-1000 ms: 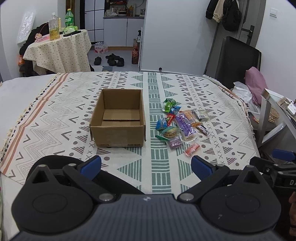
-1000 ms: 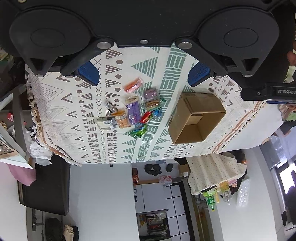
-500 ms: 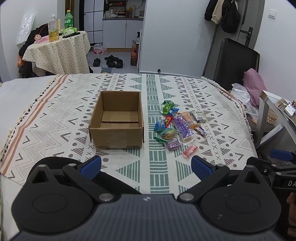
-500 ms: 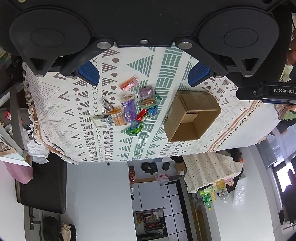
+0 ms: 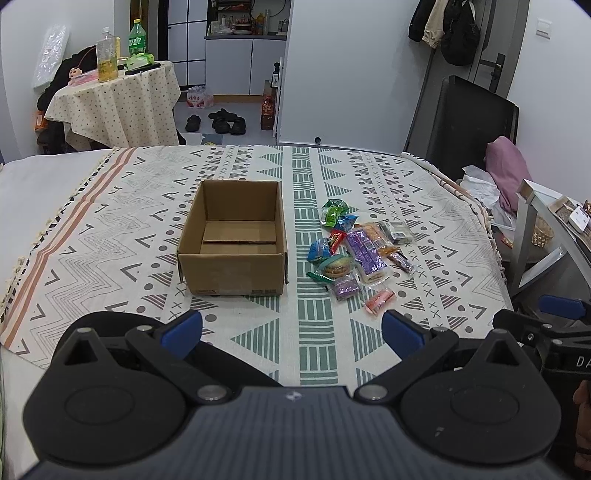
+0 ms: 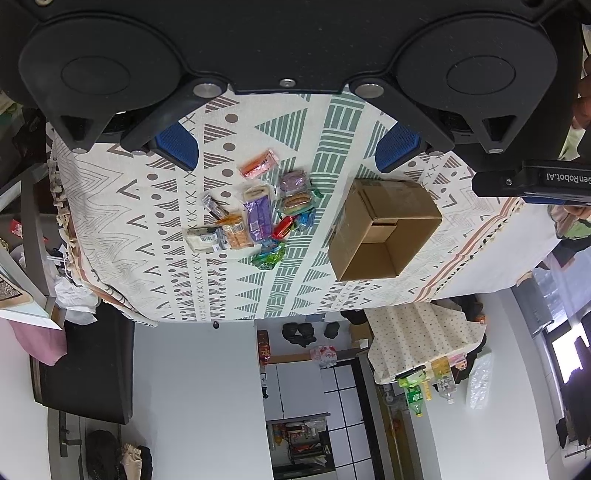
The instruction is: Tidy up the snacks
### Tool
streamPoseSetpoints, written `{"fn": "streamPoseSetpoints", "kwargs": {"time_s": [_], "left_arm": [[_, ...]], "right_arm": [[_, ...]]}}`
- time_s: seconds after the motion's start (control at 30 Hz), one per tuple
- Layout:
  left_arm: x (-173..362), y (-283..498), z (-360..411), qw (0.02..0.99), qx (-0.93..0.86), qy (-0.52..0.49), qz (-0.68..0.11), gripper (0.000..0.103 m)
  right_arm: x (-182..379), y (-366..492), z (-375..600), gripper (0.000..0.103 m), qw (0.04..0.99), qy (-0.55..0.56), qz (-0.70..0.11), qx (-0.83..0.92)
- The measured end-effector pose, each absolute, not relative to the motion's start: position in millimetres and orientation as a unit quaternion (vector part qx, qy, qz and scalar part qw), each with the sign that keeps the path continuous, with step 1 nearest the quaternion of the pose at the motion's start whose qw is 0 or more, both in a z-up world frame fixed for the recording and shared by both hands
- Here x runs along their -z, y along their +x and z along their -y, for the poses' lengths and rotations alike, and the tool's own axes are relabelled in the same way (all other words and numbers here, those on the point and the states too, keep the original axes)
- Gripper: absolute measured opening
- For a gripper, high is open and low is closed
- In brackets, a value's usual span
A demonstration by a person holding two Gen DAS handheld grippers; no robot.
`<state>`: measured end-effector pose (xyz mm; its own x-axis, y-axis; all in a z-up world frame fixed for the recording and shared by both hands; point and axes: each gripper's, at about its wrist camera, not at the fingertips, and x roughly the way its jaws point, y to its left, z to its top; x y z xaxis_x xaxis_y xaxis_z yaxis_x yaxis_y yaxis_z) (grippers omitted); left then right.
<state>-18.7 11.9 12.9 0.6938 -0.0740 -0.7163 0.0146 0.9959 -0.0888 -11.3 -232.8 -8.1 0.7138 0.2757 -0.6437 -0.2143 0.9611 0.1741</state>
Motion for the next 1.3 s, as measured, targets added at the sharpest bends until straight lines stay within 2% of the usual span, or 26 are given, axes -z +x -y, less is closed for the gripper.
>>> {"fn": "streamPoseSetpoints", "kwargs": {"time_s": [0.77,1.3], "left_arm": [[-3,-2,-17,0.912,0.011,-0.047,-0.406,0.103],[24,39,-7,0.899,0.005,-0.06,-0.434,0.102]], "right_arm": [[14,0,231,0.103,0.923,0.042,-0.358,-0.137],[42,36,250,0.103,0.913,0.066,-0.381,-0.129]]}}
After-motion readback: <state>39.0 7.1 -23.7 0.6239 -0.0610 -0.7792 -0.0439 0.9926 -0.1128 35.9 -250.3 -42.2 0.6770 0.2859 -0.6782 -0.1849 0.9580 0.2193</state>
